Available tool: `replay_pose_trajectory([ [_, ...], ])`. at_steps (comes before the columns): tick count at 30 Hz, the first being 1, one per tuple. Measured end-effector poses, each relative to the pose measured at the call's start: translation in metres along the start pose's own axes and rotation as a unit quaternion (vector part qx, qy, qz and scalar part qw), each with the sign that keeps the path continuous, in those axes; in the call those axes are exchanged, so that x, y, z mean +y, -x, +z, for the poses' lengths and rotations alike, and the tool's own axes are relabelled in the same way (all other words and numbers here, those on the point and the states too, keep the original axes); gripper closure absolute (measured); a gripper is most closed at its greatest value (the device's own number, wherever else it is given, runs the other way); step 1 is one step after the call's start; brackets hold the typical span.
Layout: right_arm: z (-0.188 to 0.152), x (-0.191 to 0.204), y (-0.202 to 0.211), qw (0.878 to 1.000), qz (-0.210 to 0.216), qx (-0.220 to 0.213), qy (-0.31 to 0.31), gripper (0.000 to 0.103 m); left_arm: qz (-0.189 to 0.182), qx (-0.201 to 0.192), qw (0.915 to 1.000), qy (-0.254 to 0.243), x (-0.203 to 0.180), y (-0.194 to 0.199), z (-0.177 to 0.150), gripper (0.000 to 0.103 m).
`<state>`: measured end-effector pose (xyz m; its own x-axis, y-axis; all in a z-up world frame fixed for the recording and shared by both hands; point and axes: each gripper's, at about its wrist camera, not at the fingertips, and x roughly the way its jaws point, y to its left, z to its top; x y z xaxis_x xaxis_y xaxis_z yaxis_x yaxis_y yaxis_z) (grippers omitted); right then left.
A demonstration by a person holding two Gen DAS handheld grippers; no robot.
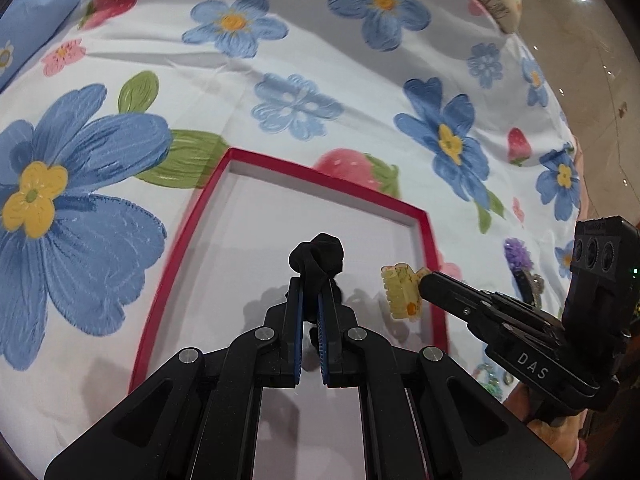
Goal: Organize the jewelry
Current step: 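Carry the scrunchie and yellow clip into the red tray and open both tools, then lift both open tools out of the tray toward the remaining jewelry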
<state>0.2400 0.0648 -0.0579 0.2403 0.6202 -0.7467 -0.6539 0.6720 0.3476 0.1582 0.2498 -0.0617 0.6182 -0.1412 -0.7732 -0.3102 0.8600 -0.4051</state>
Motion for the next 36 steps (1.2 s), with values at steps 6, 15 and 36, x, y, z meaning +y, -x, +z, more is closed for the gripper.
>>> replay_pose_trajectory([
  [6,0.004,-0.003,-0.023,1.000,-0.008,0.023,0.009,0.099,0.008,0.023,0.9995,0.020,0.018,-0.019,0.002,0.098],
  [15,0.007,-0.003,-0.036,0.999,-0.016,0.039,0.016,0.098,0.043,0.039,0.9979,0.027,0.024,-0.028,0.001,0.088],
  [36,0.004,-0.005,-0.002,1.000,0.011,0.012,-0.021,0.078,0.042,0.001,0.9986,0.033,0.009,0.022,-0.008,0.056],
])
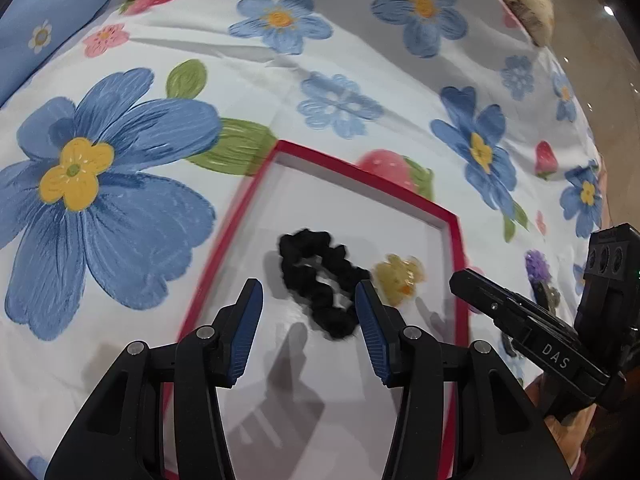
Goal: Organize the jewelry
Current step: 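Lift both open tools out of the tray toward the remaining jewelry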
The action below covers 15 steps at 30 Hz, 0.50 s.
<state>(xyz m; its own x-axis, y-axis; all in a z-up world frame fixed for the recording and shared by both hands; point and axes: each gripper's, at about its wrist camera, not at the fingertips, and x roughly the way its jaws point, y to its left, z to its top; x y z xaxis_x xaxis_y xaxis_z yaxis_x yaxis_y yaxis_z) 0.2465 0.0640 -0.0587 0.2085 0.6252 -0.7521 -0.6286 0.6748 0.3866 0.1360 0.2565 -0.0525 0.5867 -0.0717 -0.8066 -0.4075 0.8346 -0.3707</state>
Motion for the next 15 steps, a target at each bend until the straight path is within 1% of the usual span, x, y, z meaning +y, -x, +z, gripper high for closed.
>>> replay_pose_trajectory([
  [4,-0.010,-0.010,0.026,1.000,-0.003,-0.016,-0.016,0.076,-0.012,-0.002,0.9998,-0.016,-0.018,0.010,-0.007,0.055],
  [7,-0.020,-0.022,0.047,0.999,-0.011,-0.027,-0.029,0.075,-0.021,-0.003,0.9994,-0.028,-0.033,0.015,-0.013,0.050],
  [15,-0.045,-0.056,0.095,0.996,-0.040,-0.049,-0.063,0.074,-0.038,0.006,0.9963,-0.076,-0.077,0.018,-0.029,0.050],
])
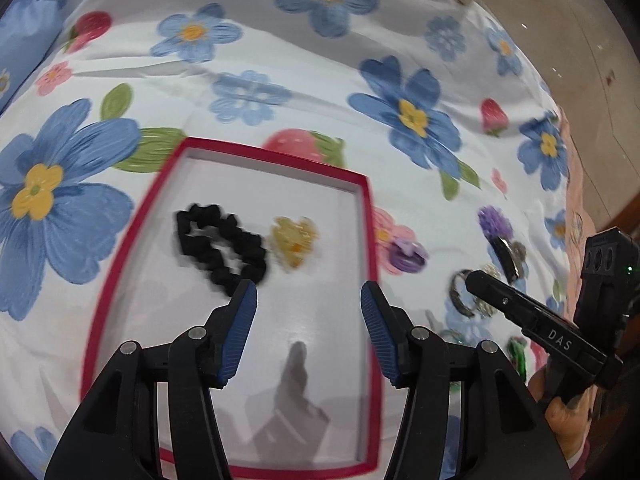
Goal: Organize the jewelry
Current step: 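Lift both open tools out of the tray toward the remaining jewelry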
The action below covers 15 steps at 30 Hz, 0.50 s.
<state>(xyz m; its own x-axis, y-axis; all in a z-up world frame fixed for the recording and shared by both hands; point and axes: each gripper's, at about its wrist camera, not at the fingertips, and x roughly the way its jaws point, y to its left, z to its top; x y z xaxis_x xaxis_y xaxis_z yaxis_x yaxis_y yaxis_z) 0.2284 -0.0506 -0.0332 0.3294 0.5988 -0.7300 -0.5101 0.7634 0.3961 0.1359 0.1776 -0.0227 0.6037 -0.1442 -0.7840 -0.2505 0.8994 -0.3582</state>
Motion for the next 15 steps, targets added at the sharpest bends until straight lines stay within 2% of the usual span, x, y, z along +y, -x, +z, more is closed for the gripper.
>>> replay_pose_trajectory([
  [4,-0.007,-0.018,0.019,1.000,-0.017,-0.004,-0.006,0.067,-0.008,0.005,0.9998,-0.019,-0.019,-0.002,-0.002,0.050],
  [15,-0.023,-0.058,0.054,0.998,-0.063,-0.016,-0.006,0.066,-0.027,0.019,0.9951,-0.093,-0.067,-0.017,-0.005,0.050],
])
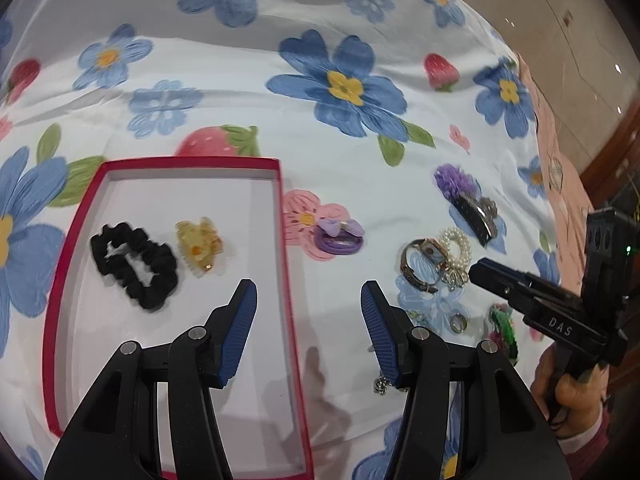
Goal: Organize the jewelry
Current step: 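Lift both open tools out of the tray toward the remaining jewelry, then grasp the purple bow hair tie with the left tool while the right tool grasps the watch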
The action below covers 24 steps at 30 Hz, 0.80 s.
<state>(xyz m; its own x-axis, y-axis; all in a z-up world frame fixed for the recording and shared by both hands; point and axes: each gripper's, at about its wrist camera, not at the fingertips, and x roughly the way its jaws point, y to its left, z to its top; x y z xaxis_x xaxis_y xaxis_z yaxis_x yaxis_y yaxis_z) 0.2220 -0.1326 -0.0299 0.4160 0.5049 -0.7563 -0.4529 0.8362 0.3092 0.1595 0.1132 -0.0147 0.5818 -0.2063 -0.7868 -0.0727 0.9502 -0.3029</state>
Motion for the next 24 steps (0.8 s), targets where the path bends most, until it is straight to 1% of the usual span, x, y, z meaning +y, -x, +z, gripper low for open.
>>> replay_pose_trajectory([
  [2,-0.001,-0.006,0.001,1.000,-0.007,0.000,0.003,0.066,-0.001,0.005,0.9999,-0.015,-0.006,-0.005,0.002,0.050],
  [6,-0.002,-0.015,-0.001,1.000,-0.015,0.002,0.010,0.067,0.009,0.016,0.9987,-0.048,-0.015,-0.018,0.007,0.050],
  [9,0.002,-0.021,-0.006,1.000,-0.021,0.006,0.019,0.067,0.008,0.020,0.9975,-0.068,-0.019,-0.028,0.012,0.050],
  [11,0.006,-0.024,-0.010,0.999,-0.021,0.007,0.025,0.067,0.010,0.032,0.9959,-0.084,-0.023,-0.039,0.018,0.050],
  [13,0.008,-0.026,-0.015,0.999,-0.027,0.012,0.033,0.067,0.009,0.041,0.9936,-0.105,-0.027,-0.051,0.024,0.050],
  [14,0.010,-0.028,-0.020,0.999,-0.022,0.019,0.035,0.067,0.011,0.049,0.9919,-0.117,-0.030,-0.058,0.027,0.050],
  [18,0.014,-0.030,-0.034,0.998,-0.027,0.033,0.049,0.067,0.021,0.068,0.9827,-0.171,-0.045,-0.082,0.039,0.050],
  [21,0.015,-0.034,-0.042,0.998,-0.024,0.042,0.049,0.068,0.028,0.082,0.9778,-0.191,-0.050,-0.101,0.046,0.050],
  [24,0.016,-0.039,-0.046,0.998,-0.020,0.047,0.044,0.070,0.029,0.102,0.9745,-0.198,-0.049,-0.120,0.047,0.060],
])
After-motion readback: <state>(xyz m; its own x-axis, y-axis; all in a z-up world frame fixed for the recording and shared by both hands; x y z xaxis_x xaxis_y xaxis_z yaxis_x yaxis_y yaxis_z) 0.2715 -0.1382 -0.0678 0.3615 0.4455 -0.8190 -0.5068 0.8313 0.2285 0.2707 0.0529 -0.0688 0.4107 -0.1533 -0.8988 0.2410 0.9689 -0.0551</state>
